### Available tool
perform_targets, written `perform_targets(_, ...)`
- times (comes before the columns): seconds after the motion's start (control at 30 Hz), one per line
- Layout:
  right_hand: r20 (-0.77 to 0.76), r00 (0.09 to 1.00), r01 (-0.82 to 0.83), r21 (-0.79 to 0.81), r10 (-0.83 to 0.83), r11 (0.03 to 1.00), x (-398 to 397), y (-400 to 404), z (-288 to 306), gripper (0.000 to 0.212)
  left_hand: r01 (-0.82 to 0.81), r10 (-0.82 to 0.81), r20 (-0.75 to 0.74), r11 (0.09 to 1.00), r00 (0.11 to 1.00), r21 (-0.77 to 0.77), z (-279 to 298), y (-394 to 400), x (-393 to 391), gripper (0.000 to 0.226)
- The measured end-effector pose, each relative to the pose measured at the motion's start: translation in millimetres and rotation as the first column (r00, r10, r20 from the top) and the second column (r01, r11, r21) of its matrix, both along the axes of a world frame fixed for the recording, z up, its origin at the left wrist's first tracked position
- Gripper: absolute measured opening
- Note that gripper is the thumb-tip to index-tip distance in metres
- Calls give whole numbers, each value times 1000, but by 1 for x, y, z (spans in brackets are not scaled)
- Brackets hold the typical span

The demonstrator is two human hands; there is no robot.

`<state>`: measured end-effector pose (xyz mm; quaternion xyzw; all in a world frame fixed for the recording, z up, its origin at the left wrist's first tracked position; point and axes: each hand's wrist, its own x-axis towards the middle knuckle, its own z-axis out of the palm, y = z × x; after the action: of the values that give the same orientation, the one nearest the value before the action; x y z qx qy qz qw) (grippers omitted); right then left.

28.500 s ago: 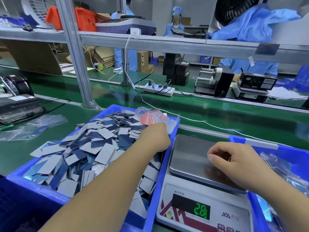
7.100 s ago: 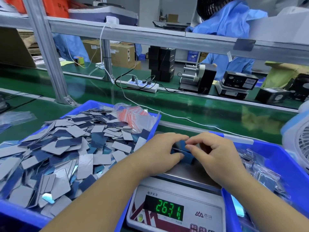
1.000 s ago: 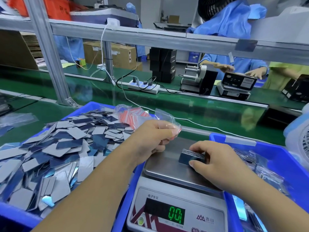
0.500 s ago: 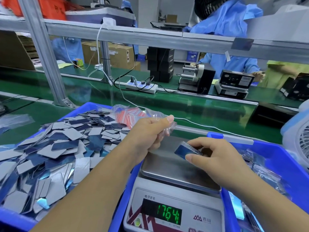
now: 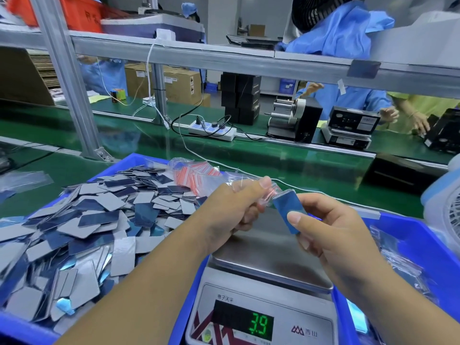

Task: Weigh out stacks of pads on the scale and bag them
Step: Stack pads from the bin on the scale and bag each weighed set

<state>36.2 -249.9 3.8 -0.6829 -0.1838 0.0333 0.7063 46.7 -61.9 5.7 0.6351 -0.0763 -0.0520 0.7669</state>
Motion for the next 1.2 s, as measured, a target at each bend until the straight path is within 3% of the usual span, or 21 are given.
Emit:
perform_targets(0.2, -3, 996, 90, 6, -90, 996, 0, 3, -2, 24, 8, -14, 72, 996, 997, 87, 0, -2, -3, 32)
perform_targets(0.3, -2, 993, 114, 33, -114, 993, 1, 3, -3, 25, 38, -44, 64, 995, 997, 91, -1, -2, -3, 20)
perform_targets(0.67, -70, 998, -13, -97, 6, 995, 0, 2, -2, 26, 102, -107, 91, 993, 990, 60, -3, 1, -1, 11)
perform_targets(0.93, -95, 994, 52, -34, -55, 998, 1, 1, -2, 28, 104, -130, 99, 967, 986, 231, -2, 2, -4, 21)
perform_targets(1.0, -102, 994, 50, 8, -49, 999, 2, 2, 0, 32, 128, -150, 100, 972, 984, 199, -1, 1, -5, 14)
perform_targets(1.1, -74, 996, 53, 84, -47, 995, 3, 0, 4, 49, 100, -103, 110, 995, 989, 31, 1, -1, -5, 9)
perform_targets(1.2, -83, 996, 42, 156, -29, 987, 1, 1, 7, 36, 50, -35, 117, 991, 993, -124, 3, -4, -5, 7)
